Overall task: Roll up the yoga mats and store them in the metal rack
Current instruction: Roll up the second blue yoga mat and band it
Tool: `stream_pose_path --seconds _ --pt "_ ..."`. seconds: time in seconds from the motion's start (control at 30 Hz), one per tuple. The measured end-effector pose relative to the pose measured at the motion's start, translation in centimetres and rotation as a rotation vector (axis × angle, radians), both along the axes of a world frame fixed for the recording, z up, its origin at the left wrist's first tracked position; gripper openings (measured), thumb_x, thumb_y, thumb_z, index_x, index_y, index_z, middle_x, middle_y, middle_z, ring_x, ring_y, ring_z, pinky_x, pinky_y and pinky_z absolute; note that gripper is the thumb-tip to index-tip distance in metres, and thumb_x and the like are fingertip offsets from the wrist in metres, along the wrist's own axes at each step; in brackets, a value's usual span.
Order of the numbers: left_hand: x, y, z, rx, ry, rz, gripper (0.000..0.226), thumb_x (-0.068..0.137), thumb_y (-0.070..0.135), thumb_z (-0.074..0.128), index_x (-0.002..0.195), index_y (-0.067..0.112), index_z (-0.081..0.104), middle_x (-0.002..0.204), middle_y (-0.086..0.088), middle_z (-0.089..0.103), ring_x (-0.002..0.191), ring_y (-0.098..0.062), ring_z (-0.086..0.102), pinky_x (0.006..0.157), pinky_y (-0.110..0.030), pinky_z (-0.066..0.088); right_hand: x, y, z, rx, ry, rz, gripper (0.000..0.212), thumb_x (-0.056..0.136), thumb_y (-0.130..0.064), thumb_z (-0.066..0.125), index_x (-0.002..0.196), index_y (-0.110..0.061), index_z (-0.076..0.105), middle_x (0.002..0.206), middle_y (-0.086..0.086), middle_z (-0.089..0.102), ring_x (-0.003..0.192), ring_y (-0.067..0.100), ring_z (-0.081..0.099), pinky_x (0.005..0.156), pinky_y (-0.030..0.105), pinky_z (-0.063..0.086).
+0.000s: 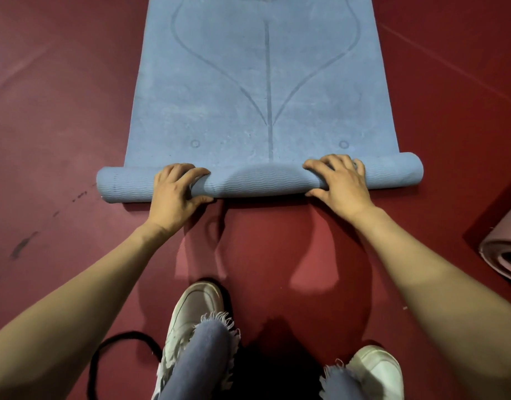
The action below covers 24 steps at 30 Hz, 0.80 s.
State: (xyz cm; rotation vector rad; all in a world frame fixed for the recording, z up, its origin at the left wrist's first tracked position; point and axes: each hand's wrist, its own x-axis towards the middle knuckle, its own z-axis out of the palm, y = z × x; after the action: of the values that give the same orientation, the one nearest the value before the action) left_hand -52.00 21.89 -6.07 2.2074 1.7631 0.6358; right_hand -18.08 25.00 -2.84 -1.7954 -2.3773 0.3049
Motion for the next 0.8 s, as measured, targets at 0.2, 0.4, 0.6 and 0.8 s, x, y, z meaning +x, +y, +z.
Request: stream_pose_path --seconds 0.2,0.4,0.6,0.8 --pt "0.4 -4.4 0.7 -0.02 -0.036 -0.03 0.06 0.078 0.066 0.052 0.109 0.017 0.068 0.102 -0.005 0.063 0.096 -0.024 0.052 0.085 -0.035 0.034 1.2 -4.3 0.1 0.005 0.016 0.019 0.055 0.064 -0.038 0.08 0.115 -0.03 0.062 0.099 0.0 0.059 0.103 0.026 0.052 0.094 0.051 0.032" --pt "0.9 -9.0 1.0 -0.084 -0.067 -0.029 0.062 0.08 0.065 0.052 0.112 0.013 0.063 0.107 -0.004 0.064 0.098 -0.02 0.05 0.087 -0.031 0.034 2.1 -8.6 -0.7 0.033 0.061 0.036 0.052 0.067 -0.047 0.069 0.115 -0.028 0.062 0.101 -0.002 0.061 0.099 0.025 0.054 0.096 0.048 0.037" --pt "0.2 -7.1 1.3 -0.092 -0.055 -0.09 0.061 0.083 0.069 0.048 0.105 0.013 0.061 0.111 -0.005 0.06 0.101 -0.025 0.053 0.087 -0.038 0.04 2.2 -8.1 -1.8 0.046 0.158 0.002 0.044 0.075 -0.042 0.064 0.115 -0.025 0.056 0.115 0.005 0.059 0.112 0.02 0.049 0.111 0.052 0.017" --pt "1.9 -8.0 1.4 -0.046 0.159 0.15 0.055 0.087 0.055 0.044 0.121 0.017 0.062 0.123 -0.015 0.045 0.108 -0.031 0.035 0.091 -0.05 0.031 0.9 -8.4 -2.0 0.16 0.055 -0.132 0.046 0.083 -0.043 0.051 0.124 -0.025 0.06 0.117 0.021 0.048 0.111 0.031 0.031 0.101 0.06 0.036"
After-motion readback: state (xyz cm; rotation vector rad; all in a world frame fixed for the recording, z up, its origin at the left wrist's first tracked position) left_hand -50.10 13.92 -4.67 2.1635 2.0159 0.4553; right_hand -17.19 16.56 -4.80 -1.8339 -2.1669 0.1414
